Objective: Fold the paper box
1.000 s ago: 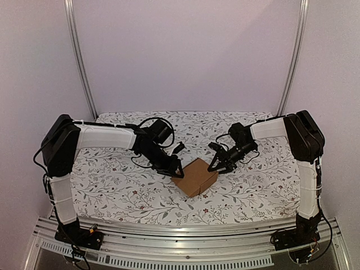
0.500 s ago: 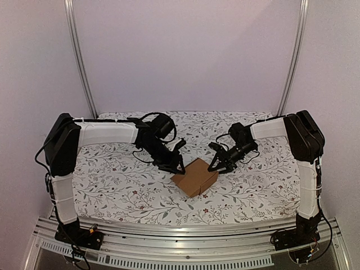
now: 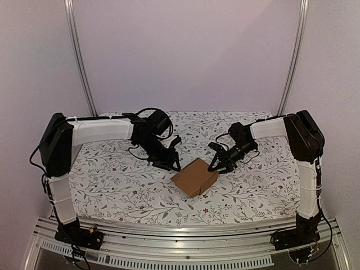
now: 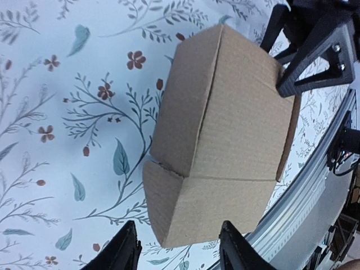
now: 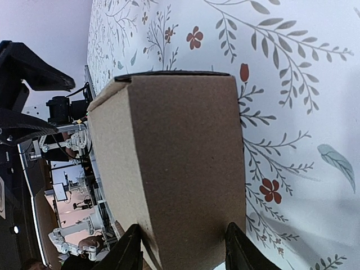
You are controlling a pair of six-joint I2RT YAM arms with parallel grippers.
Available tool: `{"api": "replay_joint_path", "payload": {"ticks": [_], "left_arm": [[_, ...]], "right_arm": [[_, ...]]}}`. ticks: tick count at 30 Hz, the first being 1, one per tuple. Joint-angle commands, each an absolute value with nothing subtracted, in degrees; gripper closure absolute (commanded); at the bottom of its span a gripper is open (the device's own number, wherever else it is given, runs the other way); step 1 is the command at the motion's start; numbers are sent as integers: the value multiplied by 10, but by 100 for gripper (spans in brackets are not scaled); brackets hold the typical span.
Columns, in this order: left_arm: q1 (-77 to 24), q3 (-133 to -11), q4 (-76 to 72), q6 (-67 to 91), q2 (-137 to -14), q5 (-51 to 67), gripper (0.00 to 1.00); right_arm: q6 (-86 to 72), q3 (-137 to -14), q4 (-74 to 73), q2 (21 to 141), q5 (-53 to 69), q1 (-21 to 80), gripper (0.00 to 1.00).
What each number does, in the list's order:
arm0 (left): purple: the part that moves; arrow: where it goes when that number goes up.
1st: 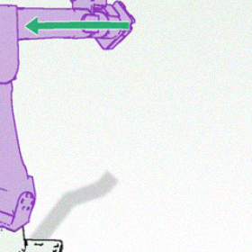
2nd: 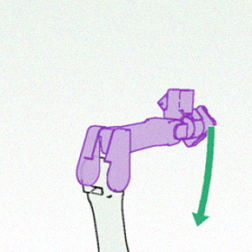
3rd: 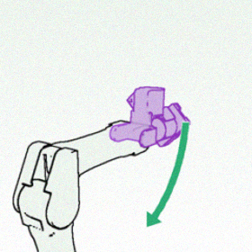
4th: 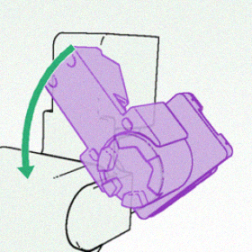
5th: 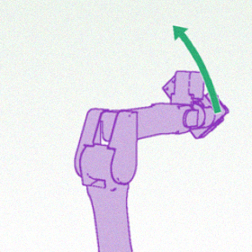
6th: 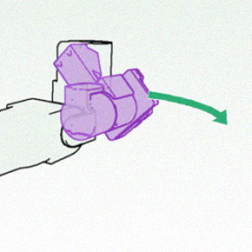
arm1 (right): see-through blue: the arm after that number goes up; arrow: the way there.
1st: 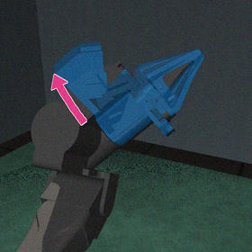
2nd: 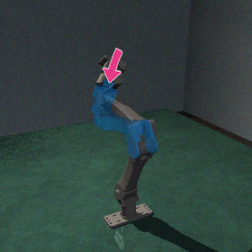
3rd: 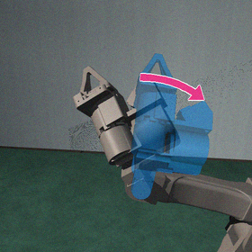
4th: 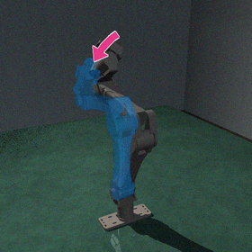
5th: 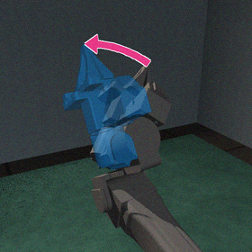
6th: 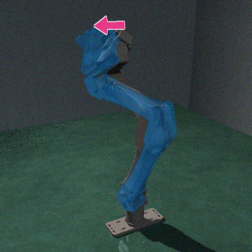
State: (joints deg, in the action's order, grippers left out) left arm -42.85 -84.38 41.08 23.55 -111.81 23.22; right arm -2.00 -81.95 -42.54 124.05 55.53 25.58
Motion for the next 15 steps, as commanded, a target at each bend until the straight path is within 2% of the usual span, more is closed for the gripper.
{"api": "replay_joint_path", "payload": {"ticks": [1,4,5,6,7,12,15], "left_arm": [[-413,-802,385,217,-1028,97,47],[-407,-716,256,233,-1007,136,44],[-408,-694,222,241,-1006,152,33],[-408,-680,200,245,-1006,165,9],[-409,-671,186,248,-1007,169,2],[-417,-616,141,242,-973,135,0],[-418,-588,138,236,-929,72,0]], "right_arm": [[27,-829,-479,1263,480,258,52],[48,-845,-502,1269,477,257,51],[53,-849,-509,1268,476,257,51],[57,-854,-517,1267,475,258,50],[68,-860,-525,1265,471,258,49],[118,-895,-574,1239,454,253,43],[136,-900,-594,1211,429,251,40]]}}
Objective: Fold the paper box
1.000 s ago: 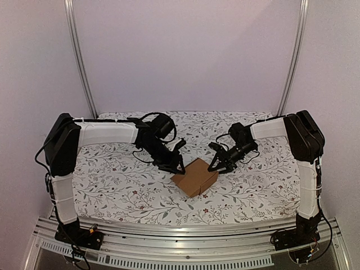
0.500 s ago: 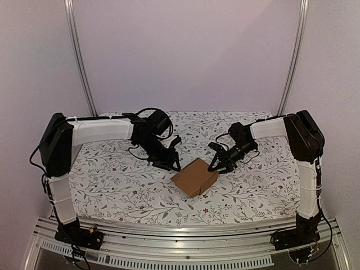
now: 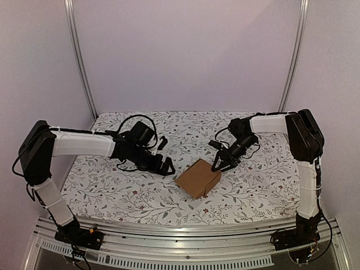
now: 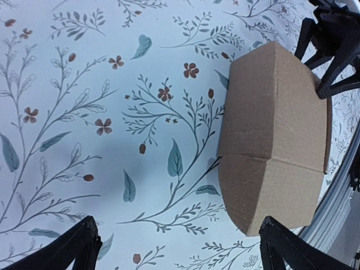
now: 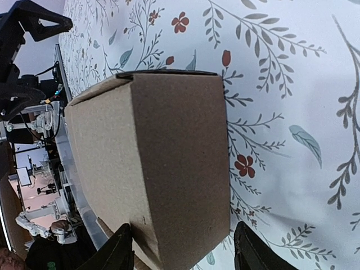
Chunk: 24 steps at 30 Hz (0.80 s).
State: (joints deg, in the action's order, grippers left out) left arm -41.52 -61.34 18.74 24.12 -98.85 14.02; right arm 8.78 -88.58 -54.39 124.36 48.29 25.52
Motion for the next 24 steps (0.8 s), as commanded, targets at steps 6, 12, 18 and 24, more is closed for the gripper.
{"api": "replay_joint_path", "payload": {"ticks": [6,12,18,24], "left_arm": [[-422,-523,103,242,-839,-67,0],[-420,-460,26,297,-812,-128,0],[-418,-472,22,316,-841,-95,0],[-417,-458,29,327,-825,-82,1]], "right_arm": [[178,-890,-638,1152,366,250,37],[229,-828,-637,1094,293,260,34],[260,-768,-572,1075,193,291,36],[238,-804,-551,1114,226,294,37]]}}
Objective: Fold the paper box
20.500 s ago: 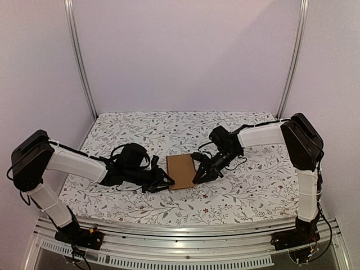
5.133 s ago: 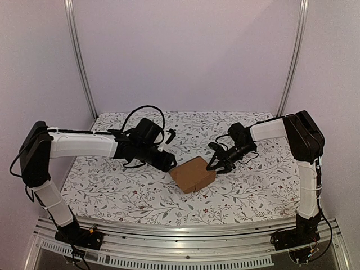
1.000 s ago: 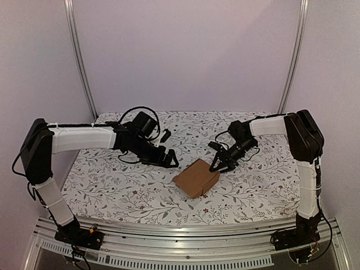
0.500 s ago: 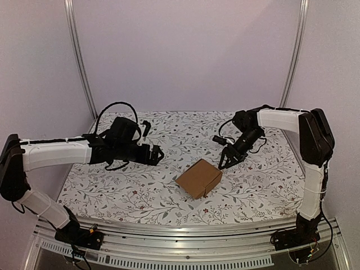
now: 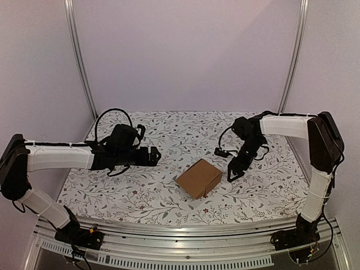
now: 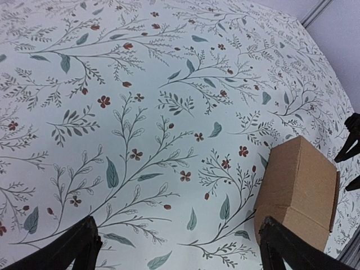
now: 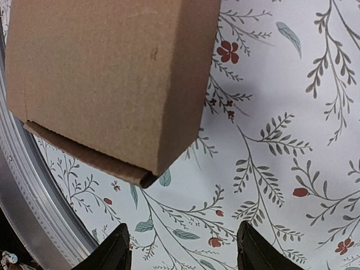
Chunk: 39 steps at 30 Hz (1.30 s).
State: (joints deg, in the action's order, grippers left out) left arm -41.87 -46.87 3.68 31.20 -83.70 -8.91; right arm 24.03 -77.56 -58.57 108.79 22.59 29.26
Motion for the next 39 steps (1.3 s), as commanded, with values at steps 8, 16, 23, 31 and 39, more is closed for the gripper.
{"api": "replay_joint_path", "payload": {"ticks": [8,16,23,31,39], "left_arm": [[-417,-410,49,339,-757,-115,1],[-419,-348,21,362,-703,-103,3],[-461,-314,0,419,-682,-60,12],[-546,-376,-30,427,-807,-47,17],[-577,-465,-39,424,-936,-6,33]], "right_arm": [[199,-909,-537,1206,233,304,39],[160,-1066,-565,1292,196,295,39],[185,-1044,-594,1265,200,292,38],[201,-959,-584,1200,207,291,38],[205,-911,-576,1184,248,291,38]]}}
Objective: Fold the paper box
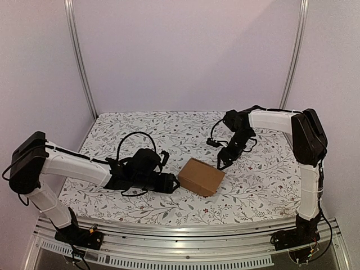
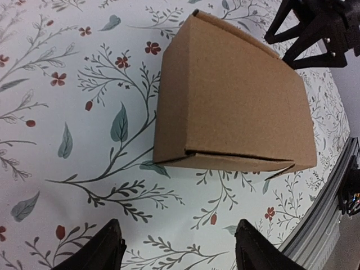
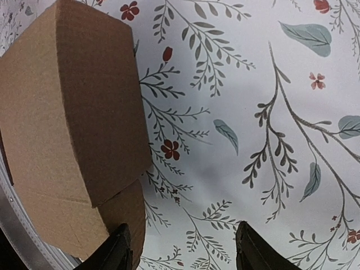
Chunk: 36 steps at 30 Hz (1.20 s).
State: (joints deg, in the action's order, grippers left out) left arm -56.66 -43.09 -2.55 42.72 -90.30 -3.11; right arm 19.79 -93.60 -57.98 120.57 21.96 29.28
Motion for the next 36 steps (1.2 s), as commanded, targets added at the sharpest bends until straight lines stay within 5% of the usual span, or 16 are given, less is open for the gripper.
{"api": "replay_joint_path", "payload": {"ticks": [1,15,25,36], "left_arm": [[-576,-473,-36,419,-945,-5,35],[-532,-616,36,322,-1064,-15,38],[-515,-581,16,332,-1001,-6,37],[-494,-491,-60,354,-919,145,14]], "right_arm": [[205,-903,-576,1179,254,291,39],[220,-807,-566,1110,278,292,39],[226,-843,-591,1108,266,283,39],[209,-980,-634,1161,282,301,35]]}}
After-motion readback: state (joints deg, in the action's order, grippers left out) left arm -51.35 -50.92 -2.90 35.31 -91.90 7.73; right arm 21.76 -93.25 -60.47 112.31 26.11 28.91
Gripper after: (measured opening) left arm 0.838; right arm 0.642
